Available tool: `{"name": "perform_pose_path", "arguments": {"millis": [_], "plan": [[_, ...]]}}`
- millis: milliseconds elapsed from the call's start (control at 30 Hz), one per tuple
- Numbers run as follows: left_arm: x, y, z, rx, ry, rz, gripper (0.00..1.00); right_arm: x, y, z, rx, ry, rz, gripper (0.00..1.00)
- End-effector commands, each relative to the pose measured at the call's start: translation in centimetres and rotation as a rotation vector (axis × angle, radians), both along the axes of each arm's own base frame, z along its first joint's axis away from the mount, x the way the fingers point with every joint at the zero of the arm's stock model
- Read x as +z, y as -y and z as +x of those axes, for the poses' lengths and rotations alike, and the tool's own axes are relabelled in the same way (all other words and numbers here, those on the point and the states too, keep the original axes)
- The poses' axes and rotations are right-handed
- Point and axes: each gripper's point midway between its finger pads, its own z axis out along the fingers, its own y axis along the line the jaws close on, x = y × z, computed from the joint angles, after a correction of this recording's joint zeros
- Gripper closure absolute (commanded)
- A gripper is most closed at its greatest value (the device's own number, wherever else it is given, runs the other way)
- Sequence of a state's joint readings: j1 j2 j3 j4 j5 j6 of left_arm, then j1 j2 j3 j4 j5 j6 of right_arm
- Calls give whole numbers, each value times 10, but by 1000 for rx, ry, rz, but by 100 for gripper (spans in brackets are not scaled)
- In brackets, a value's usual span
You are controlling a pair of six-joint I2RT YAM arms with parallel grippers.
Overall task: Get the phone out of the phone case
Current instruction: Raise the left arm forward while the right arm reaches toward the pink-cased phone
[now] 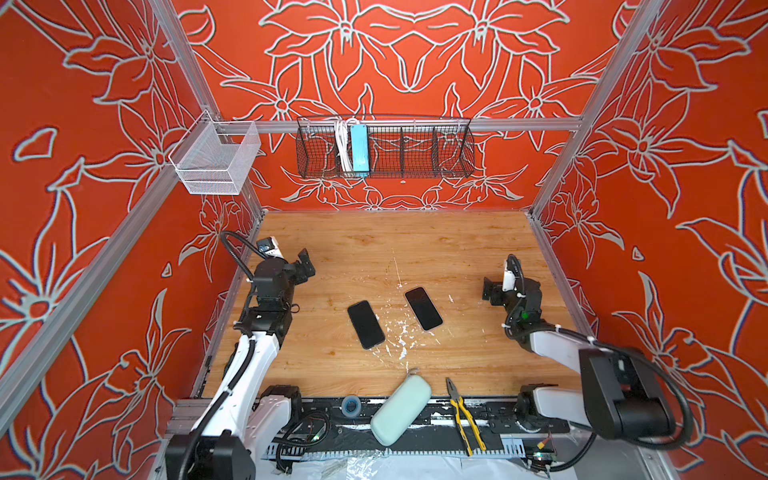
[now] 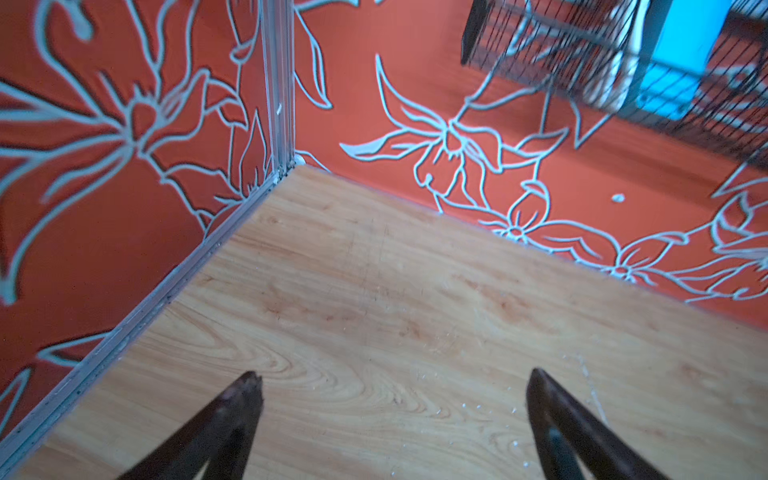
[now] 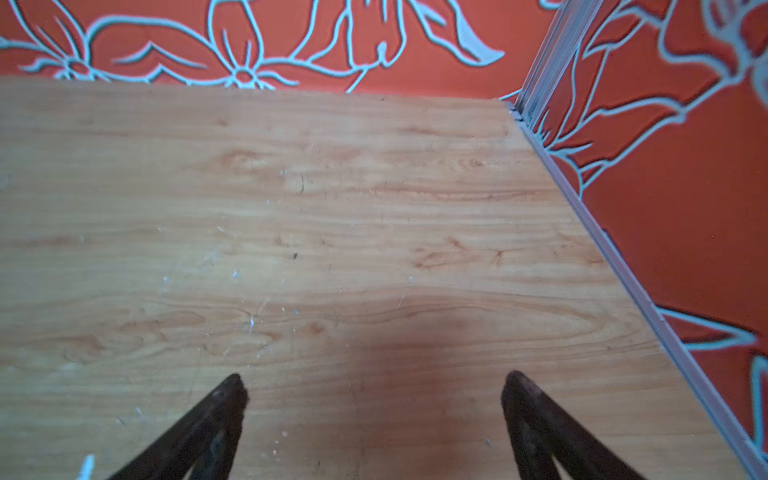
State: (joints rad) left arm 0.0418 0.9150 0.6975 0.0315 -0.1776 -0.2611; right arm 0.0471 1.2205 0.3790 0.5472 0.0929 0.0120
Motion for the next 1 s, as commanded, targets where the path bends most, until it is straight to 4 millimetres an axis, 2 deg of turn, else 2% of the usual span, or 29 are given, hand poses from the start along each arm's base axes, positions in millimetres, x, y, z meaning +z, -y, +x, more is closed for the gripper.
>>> {"name": "perform_pose_path", "arguments": {"millis": [0,100,233,267,333,433,600,700,800,867,967], "plan": [[-8,-1,-21,55,-93,-125,3,20,13,-12,-105,-41,64,3],[3,5,-29,50,-105,-197,3,37,10,-21,-109,-27,120,2],[20,19,-28,-34,-146,-202,3,51,7,-30,-92,-53,134,5],[24,22,-27,-58,-165,-189,3,56,4,-31,-75,-64,134,7],[31,25,-25,-75,-216,-181,3,63,-1,-34,-53,-88,149,3],[34,31,-9,-110,-315,-190,3,71,-10,-35,-20,-124,195,2],[25,48,18,-123,-434,-306,3,80,-9,-39,-23,-144,186,2],[31,69,33,-160,-471,-215,3,84,-13,-43,0,-176,171,2],[32,90,41,-198,-484,-97,3,79,-18,-48,11,-231,181,2],[22,100,43,-229,-476,-127,3,78,-19,-50,-1,-229,200,2],[1,119,43,-317,-484,-192,3,78,-34,-48,39,-221,249,2]]}}
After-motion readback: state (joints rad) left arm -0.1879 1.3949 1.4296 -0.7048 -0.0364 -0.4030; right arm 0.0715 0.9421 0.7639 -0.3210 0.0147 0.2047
